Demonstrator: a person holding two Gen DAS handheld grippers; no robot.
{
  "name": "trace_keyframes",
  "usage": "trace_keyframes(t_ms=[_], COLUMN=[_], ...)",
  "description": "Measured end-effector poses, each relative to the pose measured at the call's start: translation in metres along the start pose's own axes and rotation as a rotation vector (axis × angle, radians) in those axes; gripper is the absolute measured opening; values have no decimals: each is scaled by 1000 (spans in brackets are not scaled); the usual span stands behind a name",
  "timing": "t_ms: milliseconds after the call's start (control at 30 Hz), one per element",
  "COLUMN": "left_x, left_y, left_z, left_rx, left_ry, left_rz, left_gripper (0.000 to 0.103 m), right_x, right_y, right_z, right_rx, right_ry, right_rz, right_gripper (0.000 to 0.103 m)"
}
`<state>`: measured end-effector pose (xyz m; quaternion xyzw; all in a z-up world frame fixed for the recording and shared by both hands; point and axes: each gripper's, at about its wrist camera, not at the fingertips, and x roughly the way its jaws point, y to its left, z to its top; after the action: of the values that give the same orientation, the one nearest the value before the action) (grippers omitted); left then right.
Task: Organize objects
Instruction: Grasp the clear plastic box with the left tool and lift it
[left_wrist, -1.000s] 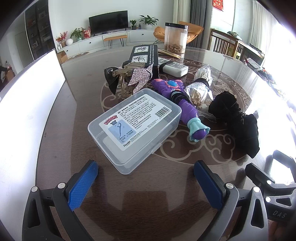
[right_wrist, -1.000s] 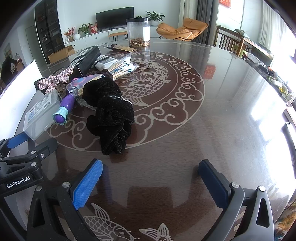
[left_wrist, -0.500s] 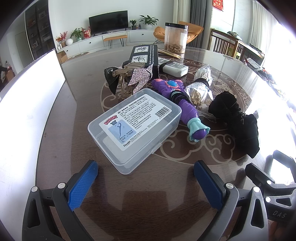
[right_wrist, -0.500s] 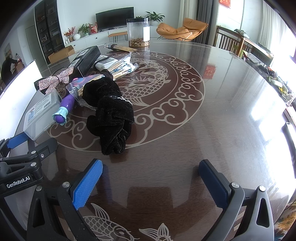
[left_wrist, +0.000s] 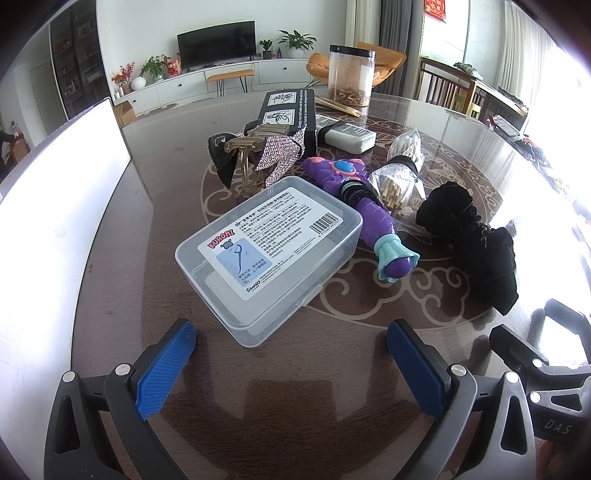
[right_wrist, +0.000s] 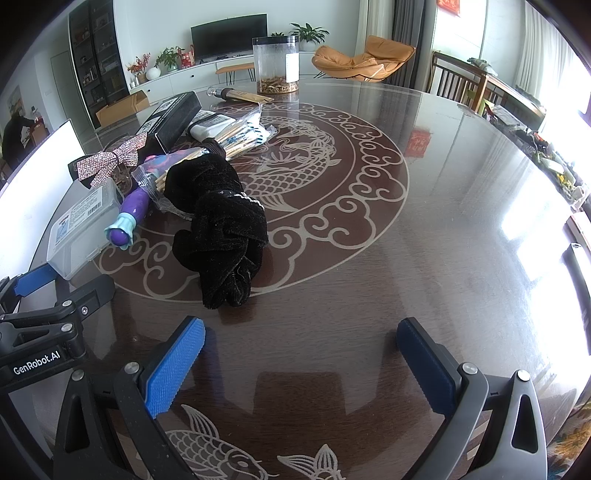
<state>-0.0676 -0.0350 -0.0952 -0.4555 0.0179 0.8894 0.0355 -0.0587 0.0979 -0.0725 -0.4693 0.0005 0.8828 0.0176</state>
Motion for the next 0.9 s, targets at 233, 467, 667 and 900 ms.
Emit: trace_keyframes(t_ms=[233, 467, 667, 900], left_x=[0, 0, -2, -30], left_y=[0, 1, -6, 8], left_z=[0, 0, 2, -20], left_rx=[0, 0, 40, 56], left_ry=[0, 0, 56, 172], left_rz=[0, 0, -29, -66], left_gripper=[103, 103, 103, 103], right_x=[0, 1, 1, 1], right_y=[0, 0, 0, 0], right_z=[0, 0, 0, 0], right_rx=[0, 1, 0, 2], right_ry=[0, -1, -1, -2], right_rz=[0, 0, 0, -3], right_gripper=[103, 103, 103, 103])
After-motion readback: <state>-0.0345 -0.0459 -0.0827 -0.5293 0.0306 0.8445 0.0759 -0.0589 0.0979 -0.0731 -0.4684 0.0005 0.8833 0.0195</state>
